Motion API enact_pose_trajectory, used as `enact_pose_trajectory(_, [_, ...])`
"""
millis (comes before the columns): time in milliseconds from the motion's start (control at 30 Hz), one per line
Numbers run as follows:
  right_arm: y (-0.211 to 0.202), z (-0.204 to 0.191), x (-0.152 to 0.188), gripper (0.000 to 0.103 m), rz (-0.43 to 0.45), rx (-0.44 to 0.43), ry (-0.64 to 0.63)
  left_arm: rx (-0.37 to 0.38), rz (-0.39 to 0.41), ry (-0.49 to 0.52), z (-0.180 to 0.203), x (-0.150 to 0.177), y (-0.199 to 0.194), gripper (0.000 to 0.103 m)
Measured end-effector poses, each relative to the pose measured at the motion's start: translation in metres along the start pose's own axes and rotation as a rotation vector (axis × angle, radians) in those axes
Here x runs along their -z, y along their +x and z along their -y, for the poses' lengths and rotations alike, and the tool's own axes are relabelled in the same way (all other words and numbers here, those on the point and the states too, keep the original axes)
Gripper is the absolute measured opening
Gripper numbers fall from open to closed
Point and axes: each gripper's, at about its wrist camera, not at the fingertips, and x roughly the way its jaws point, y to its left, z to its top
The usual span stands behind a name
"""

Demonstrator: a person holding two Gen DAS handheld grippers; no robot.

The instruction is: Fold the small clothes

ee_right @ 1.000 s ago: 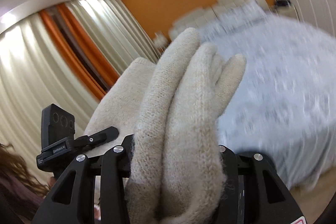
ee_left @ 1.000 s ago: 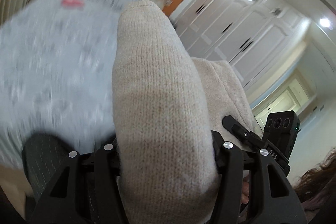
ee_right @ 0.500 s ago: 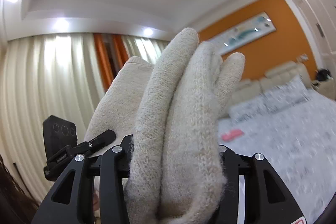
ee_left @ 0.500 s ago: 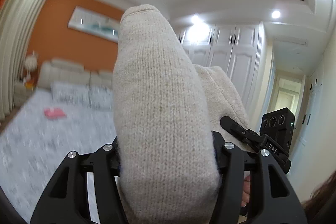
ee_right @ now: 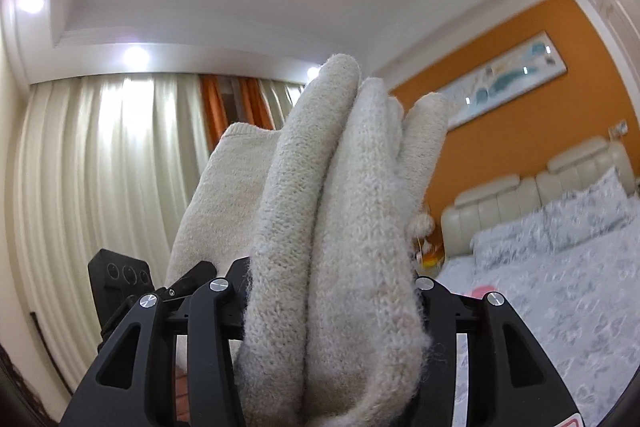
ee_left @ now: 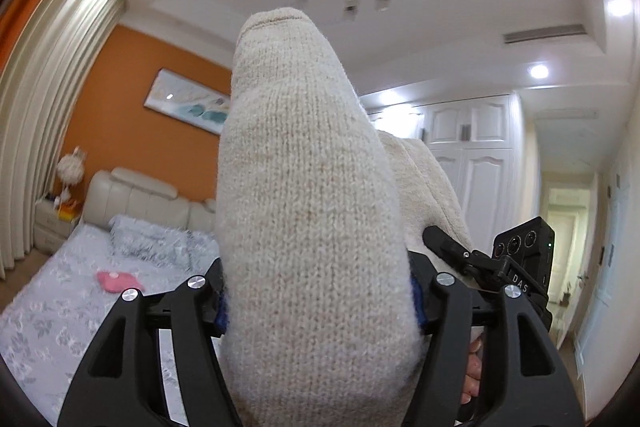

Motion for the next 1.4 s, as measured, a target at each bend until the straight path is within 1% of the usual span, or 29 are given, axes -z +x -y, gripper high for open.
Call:
enact_pose_trajectory(100, [0.053, 0.056, 0.042, 0.046, -0.075, 0.020, 0.080, -0.051, -0.057, -0.080, -0.059, 0.036, 0.031, 0.061])
enact_pose_trajectory(133, [0.062, 0.067, 0.054, 0.046, -0.092, 0.028, 0.100, -0.066, -0.077, -0.103, -0.075, 0.047, 0.038, 0.061])
enact_pose_trajectory(233, [0.104, 0.127, 0.117, 0.046, -0.184, 0.091, 0.190, -0.156, -0.194, -0.199, -0.140, 0.111, 0.071, 0.061])
enact_pose_trajectory(333, [0.141, 0.182, 0.192, 0.046, -0.293, 0.159, 0.292, -0.235, -0.298, -0.272, -0.191, 0.176, 0.093, 0.061])
enact_pose_trajectory(400, [0.159, 0.220, 0.249, 0.046, -0.379, 0.216, 0.354, -0.291, -0.380, -0.337, -0.227, 0.232, 0.104, 0.060])
enact_pose_trajectory(433, [0.163, 0.233, 0.276, 0.046, -0.418, 0.236, 0.380, -0.326, -0.427, -0.377, -0.248, 0.267, 0.108, 0.060])
enact_pose_trajectory(500, [0.169, 0.266, 0.338, 0.046, -0.514, 0.291, 0.445, -0.377, -0.501, -0.428, -0.276, 0.317, 0.111, 0.060])
enact_pose_trajectory(533, [0.170, 0.279, 0.363, 0.046, -0.560, 0.312, 0.477, -0.417, -0.563, -0.462, -0.291, 0.352, 0.113, 0.060])
enact_pose_trajectory(600, [0.168, 0.306, 0.421, 0.046, -0.686, 0.375, 0.538, -0.470, -0.658, -0.507, -0.307, 0.402, 0.106, 0.059])
enact_pose_trajectory(633, [0.165, 0.320, 0.452, 0.046, -0.771, 0.414, 0.586, -0.496, -0.710, -0.527, -0.313, 0.426, 0.104, 0.059])
enact_pose_trajectory(667, [0.161, 0.329, 0.470, 0.047, -0.818, 0.445, 0.618, -0.535, -0.774, -0.546, -0.319, 0.451, 0.099, 0.059])
enact_pose_trajectory(700, [0.151, 0.334, 0.482, 0.053, -0.832, 0.461, 0.650, -0.561, -0.787, -0.554, -0.323, 0.462, 0.092, 0.063])
enact_pose_trajectory(733, [0.140, 0.336, 0.486, 0.054, -0.798, 0.432, 0.678, -0.537, -0.744, -0.578, -0.323, 0.462, 0.080, 0.065])
enact_pose_trajectory(767, [0.128, 0.337, 0.477, 0.059, -0.752, 0.442, 0.669, -0.534, -0.727, -0.583, -0.322, 0.459, 0.074, 0.066])
enact_pose_trajectory(833, [0.114, 0.336, 0.457, 0.061, -0.693, 0.516, 0.621, -0.588, -0.705, -0.546, -0.313, 0.436, 0.066, 0.067])
enact_pose_trajectory(867, [0.104, 0.332, 0.443, 0.061, -0.641, 0.544, 0.591, -0.618, -0.659, -0.515, -0.302, 0.418, 0.058, 0.067])
enact_pose_trajectory(933, [0.102, 0.325, 0.420, 0.055, -0.579, 0.515, 0.567, -0.645, -0.567, -0.476, -0.288, 0.388, 0.050, 0.072])
enact_pose_trajectory(967, [0.109, 0.319, 0.407, 0.047, -0.557, 0.480, 0.543, -0.644, -0.515, -0.457, -0.280, 0.371, 0.050, 0.074])
enact_pose_trajectory(1033, [0.129, 0.308, 0.395, 0.037, -0.558, 0.413, 0.504, -0.624, -0.434, -0.431, -0.270, 0.351, 0.062, 0.087])
enact_pose_trajectory(1067, [0.143, 0.300, 0.396, 0.026, -0.571, 0.370, 0.477, -0.594, -0.418, -0.432, -0.263, 0.347, 0.074, 0.088])
enact_pose_trajectory(1100, [0.156, 0.295, 0.403, 0.015, -0.596, 0.338, 0.456, -0.571, -0.422, -0.439, -0.262, 0.349, 0.085, 0.089])
enact_pose_trajectory(1133, [0.172, 0.292, 0.415, 0.011, -0.643, 0.322, 0.436, -0.559, -0.436, -0.448, -0.267, 0.352, 0.096, 0.089])
enact_pose_trajectory(1167, [0.184, 0.297, 0.427, 0.008, -0.681, 0.329, 0.429, -0.577, -0.486, -0.467, -0.272, 0.368, 0.111, 0.089])
enact_pose_trajectory(1200, [0.189, 0.301, 0.440, 0.008, -0.723, 0.351, 0.428, -0.597, -0.542, -0.490, -0.279, 0.384, 0.119, 0.088])
enact_pose_trajectory(1233, [0.191, 0.305, 0.457, 0.006, -0.773, 0.382, 0.435, -0.620, -0.607, -0.519, -0.289, 0.403, 0.126, 0.085])
enact_pose_trajectory(1267, [0.191, 0.316, 0.479, 0.000, -0.833, 0.441, 0.438, -0.653, -0.650, -0.539, -0.300, 0.422, 0.127, 0.083])
enact_pose_trajectory(1300, [0.185, 0.326, 0.491, 0.000, -0.816, 0.434, 0.451, -0.675, -0.660, -0.507, -0.302, 0.431, 0.126, 0.079])
enact_pose_trajectory(1333, [0.178, 0.326, 0.491, 0.000, -0.788, 0.421, 0.461, -0.673, -0.668, -0.411, -0.296, 0.434, 0.124, 0.078])
enact_pose_trajectory(1400, [0.175, 0.319, 0.477, 0.000, -0.789, 0.452, 0.444, -0.670, -0.713, -0.294, -0.283, 0.433, 0.130, 0.079])
